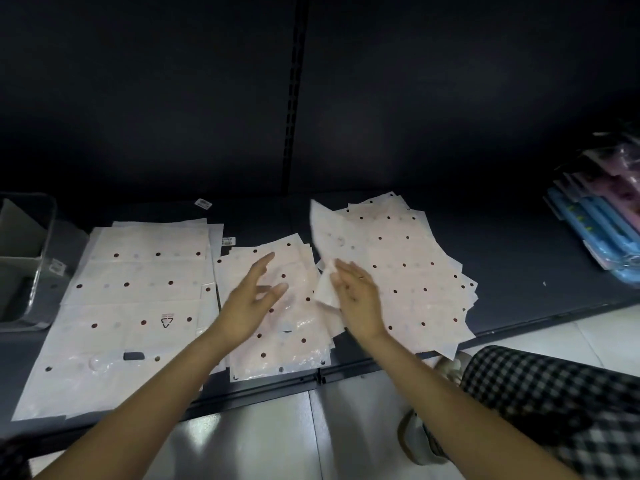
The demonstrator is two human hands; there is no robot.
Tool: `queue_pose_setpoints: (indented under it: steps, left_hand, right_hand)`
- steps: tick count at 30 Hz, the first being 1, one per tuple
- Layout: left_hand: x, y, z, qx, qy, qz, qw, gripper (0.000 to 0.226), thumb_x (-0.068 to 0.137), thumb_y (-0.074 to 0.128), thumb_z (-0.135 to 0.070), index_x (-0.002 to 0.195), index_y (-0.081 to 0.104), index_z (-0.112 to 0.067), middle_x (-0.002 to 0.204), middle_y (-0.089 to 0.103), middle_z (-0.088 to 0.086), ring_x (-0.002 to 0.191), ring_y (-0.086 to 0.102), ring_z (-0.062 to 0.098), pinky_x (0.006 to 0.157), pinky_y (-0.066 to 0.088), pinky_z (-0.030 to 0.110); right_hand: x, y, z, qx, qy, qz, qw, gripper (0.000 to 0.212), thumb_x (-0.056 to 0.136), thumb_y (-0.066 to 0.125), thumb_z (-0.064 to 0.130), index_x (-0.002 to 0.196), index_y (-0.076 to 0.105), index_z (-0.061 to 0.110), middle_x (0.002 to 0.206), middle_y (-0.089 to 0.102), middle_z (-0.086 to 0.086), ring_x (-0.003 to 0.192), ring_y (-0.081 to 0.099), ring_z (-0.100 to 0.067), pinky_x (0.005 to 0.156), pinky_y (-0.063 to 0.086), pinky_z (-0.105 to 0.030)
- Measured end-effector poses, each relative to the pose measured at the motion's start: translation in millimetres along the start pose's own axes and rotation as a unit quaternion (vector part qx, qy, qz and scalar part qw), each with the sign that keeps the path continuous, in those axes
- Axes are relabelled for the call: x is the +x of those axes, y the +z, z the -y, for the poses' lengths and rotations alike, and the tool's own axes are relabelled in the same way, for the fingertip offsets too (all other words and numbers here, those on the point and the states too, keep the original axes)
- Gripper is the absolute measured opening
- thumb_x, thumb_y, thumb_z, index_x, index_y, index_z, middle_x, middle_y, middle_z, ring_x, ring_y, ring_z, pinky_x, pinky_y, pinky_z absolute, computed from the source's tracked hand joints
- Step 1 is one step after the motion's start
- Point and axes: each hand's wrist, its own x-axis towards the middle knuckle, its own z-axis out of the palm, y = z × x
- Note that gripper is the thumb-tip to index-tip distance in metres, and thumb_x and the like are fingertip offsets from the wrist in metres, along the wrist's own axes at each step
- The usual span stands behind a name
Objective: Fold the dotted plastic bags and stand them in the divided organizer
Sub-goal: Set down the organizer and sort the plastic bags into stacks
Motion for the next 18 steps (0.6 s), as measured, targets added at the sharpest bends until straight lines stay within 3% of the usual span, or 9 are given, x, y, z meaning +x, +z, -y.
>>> queue_pose_setpoints:
  steps: [2,3,5,7,8,11,14,16,18]
  left_hand:
    - [1.8,7.6,-5.5,-0.108,-0.061,0.018,0.992,0.073,0.080,0.047,-0.060,0.144,0.013,-0.049,0.151,0.030,0.001,0.126,0.047,0.018,0.098,0.045,0.033]
    - [3.1,9.0,-6.0,-0.138,-0.082,0.017,0.987,0.074,0.082,0.048,-0.057,0.145,0.009,-0.047,0.151,0.031,0.002,0.125,0.048,0.021,0.093,0.047,0.033]
    - [4.7,6.1,-2.1,-0.128,-0.096,-0.024,0.987,0.071,0.093,0.055,-0.030,0.147,0.012,-0.042,0.143,0.043,0.007,0.117,0.054,0.025,0.083,0.049,0.031]
    - [4.7,-0.5,6.4,-0.105,-0.109,-0.089,0.984,0.076,0.091,0.051,0.004,0.147,0.018,-0.037,0.126,0.056,0.017,0.094,0.062,0.027,0.078,0.052,0.035]
    - [3.8,-4.5,11.0,-0.100,-0.124,-0.115,0.980,0.077,0.090,0.047,0.009,0.147,0.020,-0.035,0.115,0.060,0.019,0.083,0.062,0.027,0.078,0.053,0.037]
    - [1.8,-12.9,22.6,-0.090,-0.179,-0.149,0.968,0.057,0.096,0.046,-0.007,0.145,0.026,-0.028,0.093,0.066,0.011,0.066,0.058,0.021,0.076,0.051,0.036]
    - [-0.8,-9.0,25.5,-0.071,-0.185,-0.095,0.976,0.043,0.094,0.055,-0.024,0.135,0.042,-0.023,0.078,0.063,0.012,0.065,0.054,0.020,0.073,0.047,0.034]
    - [-2.7,-2.0,23.2,-0.052,-0.163,-0.059,0.983,0.039,0.090,0.062,-0.021,0.127,0.050,-0.022,0.066,0.051,0.008,0.062,0.048,0.017,0.065,0.042,0.025]
    - [-1.8,4.8,21.5,-0.022,-0.135,-0.054,0.989,0.033,0.087,0.064,-0.009,0.120,0.059,-0.015,0.065,0.041,0.002,0.060,0.042,0.014,0.056,0.036,0.013]
  right_hand:
    - [-9.0,19.6,11.2,-0.033,-0.032,0.062,0.997,0.035,0.097,0.048,0.030,0.129,0.056,0.018,0.137,0.050,0.005,0.136,0.032,-0.015,0.106,0.040,-0.042]
    - [-13.1,27.9,14.1,-0.072,-0.055,0.087,0.992,0.036,0.098,0.046,0.033,0.131,0.055,0.020,0.138,0.051,0.005,0.135,0.034,-0.013,0.109,0.036,-0.041]
    - [-19.4,38.4,15.7,-0.096,-0.069,0.144,0.983,0.038,0.099,0.042,0.038,0.132,0.053,0.023,0.140,0.050,0.006,0.134,0.035,-0.010,0.113,0.029,-0.031]
    - [-22.0,36.7,10.5,-0.090,-0.051,0.179,0.978,0.036,0.099,0.042,0.038,0.131,0.054,0.028,0.141,0.049,0.007,0.134,0.034,-0.007,0.112,0.026,-0.025]
    - [-21.2,30.8,5.9,-0.088,-0.039,0.172,0.980,0.035,0.098,0.044,0.036,0.131,0.055,0.028,0.140,0.049,0.006,0.134,0.034,-0.009,0.113,0.025,-0.024]
    - [-10.7,-0.5,-17.5,-0.177,-0.013,0.084,0.980,0.037,0.097,0.049,0.030,0.133,0.053,0.022,0.144,0.044,0.000,0.138,0.031,-0.017,0.114,0.019,-0.023]
    - [-1.7,-35.7,-47.9,-0.331,0.047,0.042,0.942,0.055,0.096,0.045,0.043,0.146,0.032,0.022,0.156,0.023,-0.004,0.144,0.016,-0.022,0.118,0.014,-0.033]
    - [-2.5,-49.8,-65.0,-0.379,0.098,0.047,0.919,0.067,0.094,0.041,0.052,0.150,0.017,0.025,0.159,0.009,-0.003,0.146,0.006,-0.022,0.119,0.009,-0.035]
    - [-5.7,-55.5,-75.9,-0.403,0.111,0.055,0.907,0.068,0.094,0.039,0.055,0.150,0.015,0.027,0.159,0.004,-0.002,0.146,0.003,-0.022,0.119,0.009,-0.035]
